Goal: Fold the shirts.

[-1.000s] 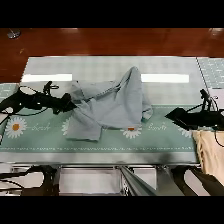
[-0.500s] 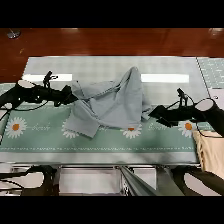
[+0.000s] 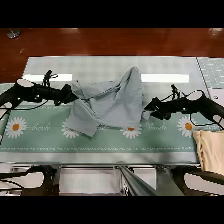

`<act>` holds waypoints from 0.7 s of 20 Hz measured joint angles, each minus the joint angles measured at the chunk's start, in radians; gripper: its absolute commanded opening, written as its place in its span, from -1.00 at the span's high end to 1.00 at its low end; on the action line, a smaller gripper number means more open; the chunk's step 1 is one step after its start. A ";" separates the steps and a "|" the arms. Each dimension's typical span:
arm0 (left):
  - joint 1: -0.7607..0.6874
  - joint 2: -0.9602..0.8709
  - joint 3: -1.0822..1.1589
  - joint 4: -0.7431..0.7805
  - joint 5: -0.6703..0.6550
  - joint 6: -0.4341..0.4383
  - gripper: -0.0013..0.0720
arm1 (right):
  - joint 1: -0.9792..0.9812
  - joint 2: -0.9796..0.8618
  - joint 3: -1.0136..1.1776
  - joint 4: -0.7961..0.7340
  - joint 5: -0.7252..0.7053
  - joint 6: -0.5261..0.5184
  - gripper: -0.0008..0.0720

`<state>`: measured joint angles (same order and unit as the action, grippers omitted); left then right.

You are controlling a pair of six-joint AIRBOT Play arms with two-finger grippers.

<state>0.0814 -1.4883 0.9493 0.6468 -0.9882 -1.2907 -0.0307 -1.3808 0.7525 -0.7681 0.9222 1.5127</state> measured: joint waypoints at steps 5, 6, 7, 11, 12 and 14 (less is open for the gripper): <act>0.000 0.000 0.000 -0.003 0.006 0.000 0.91 | 0.023 -0.040 0.007 0.025 -0.015 -0.006 0.88; 0.000 0.000 0.000 -0.006 0.006 0.000 0.91 | 0.032 -0.043 0.010 0.027 -0.014 -0.010 0.90; 0.000 0.001 0.000 -0.013 0.006 0.000 0.91 | 0.042 -0.045 0.017 0.031 -0.013 -0.021 0.90; 0.020 0.055 0.041 -0.072 -0.004 0.012 0.91 | 0.034 -0.024 0.139 0.019 0.056 -0.051 0.90; 0.036 0.088 0.073 -0.095 -0.006 0.016 0.91 | 0.018 -0.005 0.198 0.011 0.073 -0.054 0.90; 0.072 0.166 0.159 -0.139 -0.006 0.026 0.91 | -0.026 0.045 0.348 -0.016 0.111 -0.055 0.90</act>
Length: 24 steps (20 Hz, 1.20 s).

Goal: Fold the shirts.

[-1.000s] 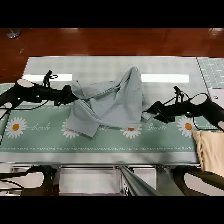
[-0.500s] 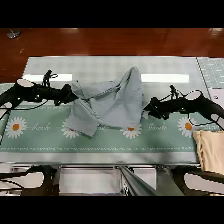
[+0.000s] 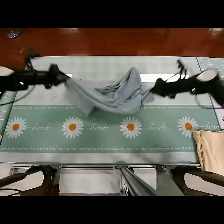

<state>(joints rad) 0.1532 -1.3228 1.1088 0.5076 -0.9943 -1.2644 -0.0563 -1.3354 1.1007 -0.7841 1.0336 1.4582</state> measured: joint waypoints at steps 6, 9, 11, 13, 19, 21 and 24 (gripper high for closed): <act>0.124 0.263 0.330 -0.052 0.018 0.012 0.91 | -0.128 0.276 0.443 -0.118 0.076 -0.003 0.90; 0.205 0.399 0.452 -0.055 0.019 0.015 0.91 | -0.150 0.467 0.528 -0.232 0.083 0.000 0.90; 0.261 0.492 0.504 -0.055 0.003 0.016 0.91 | -0.156 0.591 0.554 -0.307 0.089 0.013 0.90; 0.306 0.586 0.543 -0.021 -0.040 0.016 0.91 | -0.159 0.698 0.566 -0.365 0.104 0.031 0.90; 0.299 0.826 0.584 0.352 -0.119 -0.070 0.91 | -0.163 0.870 0.578 -0.459 0.220 0.067 0.90; 0.265 0.863 0.584 0.477 -0.135 -0.104 0.91 | -0.163 0.884 0.579 -0.473 0.270 0.076 0.90; 0.224 0.885 0.525 0.586 -0.177 -0.138 0.91 | -0.163 0.884 0.548 -0.481 0.342 0.081 0.89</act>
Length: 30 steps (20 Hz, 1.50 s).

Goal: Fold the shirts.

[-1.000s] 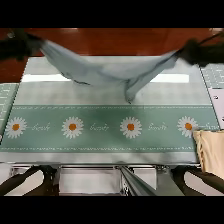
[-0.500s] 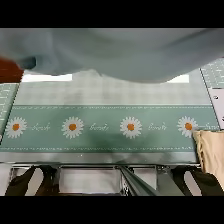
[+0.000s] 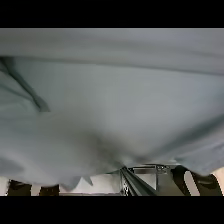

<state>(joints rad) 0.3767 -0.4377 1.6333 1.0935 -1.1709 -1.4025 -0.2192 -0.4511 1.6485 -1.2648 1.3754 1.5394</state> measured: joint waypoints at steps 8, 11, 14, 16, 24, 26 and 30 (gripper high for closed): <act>-0.028 -0.113 -0.523 -0.080 0.042 0.078 0.91 | 0.000 -0.134 -0.397 0.171 -0.043 -0.079 0.90; -0.065 -0.249 -0.649 -0.119 0.159 0.119 0.91 | 0.000 -0.286 -0.526 0.243 -0.165 -0.135 0.90; -0.146 -0.426 -0.695 -0.138 0.333 0.139 0.91 | 0.000 -0.489 -0.574 0.374 -0.313 -0.212 0.90; -0.204 -0.546 -0.690 -0.146 0.457 0.122 0.91 | 0.001 -0.637 -0.568 0.473 -0.404 -0.265 0.90; -0.331 -0.899 -0.522 -0.172 0.698 -0.019 0.48 | 0.050 -1.149 -0.272 0.645 -0.539 -0.291 0.41; -0.332 -0.929 -0.498 -0.175 0.698 -0.066 -0.95 | 0.044 -1.210 -0.204 0.658 -0.534 -0.252 -0.73; -0.269 -0.951 -0.431 -0.177 0.522 -0.106 -0.94 | -0.025 -1.242 -0.100 0.655 -0.395 -0.220 -0.72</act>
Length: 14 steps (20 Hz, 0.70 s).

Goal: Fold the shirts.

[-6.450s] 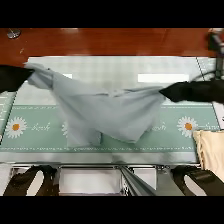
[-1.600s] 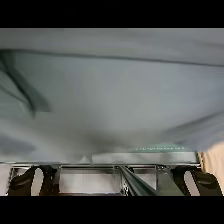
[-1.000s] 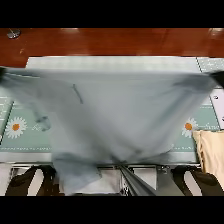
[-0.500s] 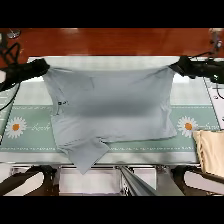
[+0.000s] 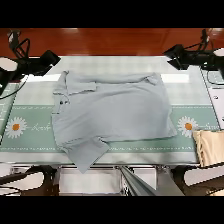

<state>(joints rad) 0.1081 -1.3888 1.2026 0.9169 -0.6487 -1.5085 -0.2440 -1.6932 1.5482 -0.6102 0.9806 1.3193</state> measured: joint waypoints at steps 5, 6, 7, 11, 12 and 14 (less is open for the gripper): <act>0.170 0.006 -0.016 0.006 -0.431 0.039 -0.94 | -0.155 0.123 -0.023 -0.270 0.285 0.043 -0.72; 0.192 0.020 -0.056 0.010 -0.482 0.051 -0.94 | -0.185 0.177 -0.076 -0.322 0.299 0.045 -0.72; 0.210 0.045 -0.112 0.005 -0.522 0.075 -0.94 | -0.212 0.229 -0.142 -0.356 0.303 0.042 -0.72; 0.246 0.226 -0.364 -0.059 -0.529 0.191 -0.94 | -0.306 0.426 -0.467 -0.313 0.269 -0.057 -0.72; 0.250 0.274 -0.413 -0.059 -0.529 0.204 -0.94 | -0.320 0.469 -0.546 -0.282 0.254 -0.073 -0.72; 0.269 0.361 -0.504 -0.029 -0.524 0.194 -0.94 | -0.332 0.546 -0.681 -0.232 0.233 -0.097 -0.72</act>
<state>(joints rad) 0.3767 -1.0275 0.6983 0.8879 -1.1728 -1.3148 -0.5758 -1.1477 0.8669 -0.8417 1.2137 1.2221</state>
